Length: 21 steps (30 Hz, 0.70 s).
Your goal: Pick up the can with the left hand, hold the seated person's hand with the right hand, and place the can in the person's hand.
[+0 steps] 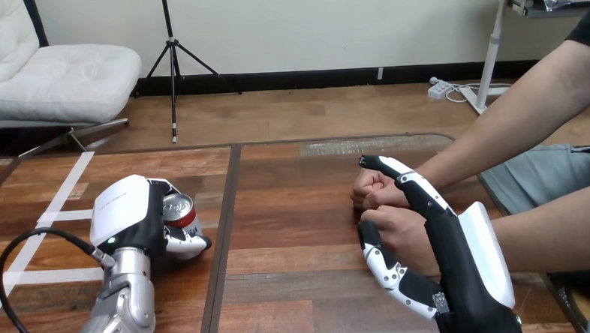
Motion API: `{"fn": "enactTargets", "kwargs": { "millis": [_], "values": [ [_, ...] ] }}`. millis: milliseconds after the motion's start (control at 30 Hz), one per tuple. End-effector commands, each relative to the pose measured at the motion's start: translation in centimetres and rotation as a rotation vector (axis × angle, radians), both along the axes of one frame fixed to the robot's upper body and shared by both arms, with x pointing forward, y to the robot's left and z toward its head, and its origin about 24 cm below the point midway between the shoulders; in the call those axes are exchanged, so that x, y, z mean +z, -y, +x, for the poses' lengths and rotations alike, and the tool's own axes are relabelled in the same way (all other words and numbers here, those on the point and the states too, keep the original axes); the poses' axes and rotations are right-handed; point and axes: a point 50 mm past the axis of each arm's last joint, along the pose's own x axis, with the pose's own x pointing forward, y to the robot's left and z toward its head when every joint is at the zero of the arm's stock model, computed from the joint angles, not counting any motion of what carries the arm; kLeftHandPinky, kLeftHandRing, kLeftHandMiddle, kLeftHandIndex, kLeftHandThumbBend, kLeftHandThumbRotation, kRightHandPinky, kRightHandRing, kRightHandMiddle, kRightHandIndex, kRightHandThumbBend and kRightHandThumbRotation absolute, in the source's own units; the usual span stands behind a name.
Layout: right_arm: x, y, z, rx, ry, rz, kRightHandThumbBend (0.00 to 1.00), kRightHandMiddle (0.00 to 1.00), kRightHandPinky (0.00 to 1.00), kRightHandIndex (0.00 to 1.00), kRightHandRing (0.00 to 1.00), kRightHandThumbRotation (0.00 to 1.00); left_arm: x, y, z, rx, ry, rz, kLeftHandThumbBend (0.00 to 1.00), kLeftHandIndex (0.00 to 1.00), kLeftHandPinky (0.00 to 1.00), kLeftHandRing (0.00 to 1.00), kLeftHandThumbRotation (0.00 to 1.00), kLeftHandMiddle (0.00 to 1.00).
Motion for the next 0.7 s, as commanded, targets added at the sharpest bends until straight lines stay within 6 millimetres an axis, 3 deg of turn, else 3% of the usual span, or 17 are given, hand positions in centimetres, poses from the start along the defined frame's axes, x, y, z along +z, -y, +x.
{"fn": "enactTargets", "kwargs": {
  "millis": [0, 667],
  "values": [
    [1.69, 0.06, 0.55, 0.000, 0.086, 0.009, 0.20, 0.87, 0.86, 0.82, 0.87, 0.00, 2.91, 0.01, 1.61, -0.014, 0.146, -0.024, 0.64, 0.52, 0.43, 0.46, 0.00, 0.49],
    [1.75, 0.06, 0.62, 0.000, 0.087, 0.013, 0.20, 0.87, 0.86, 0.82, 0.88, 0.00, 3.22, 0.08, 1.30, -0.013, 0.221, -0.109, 0.66, 0.51, 0.44, 0.46, 0.00, 0.50]
  ]
}}
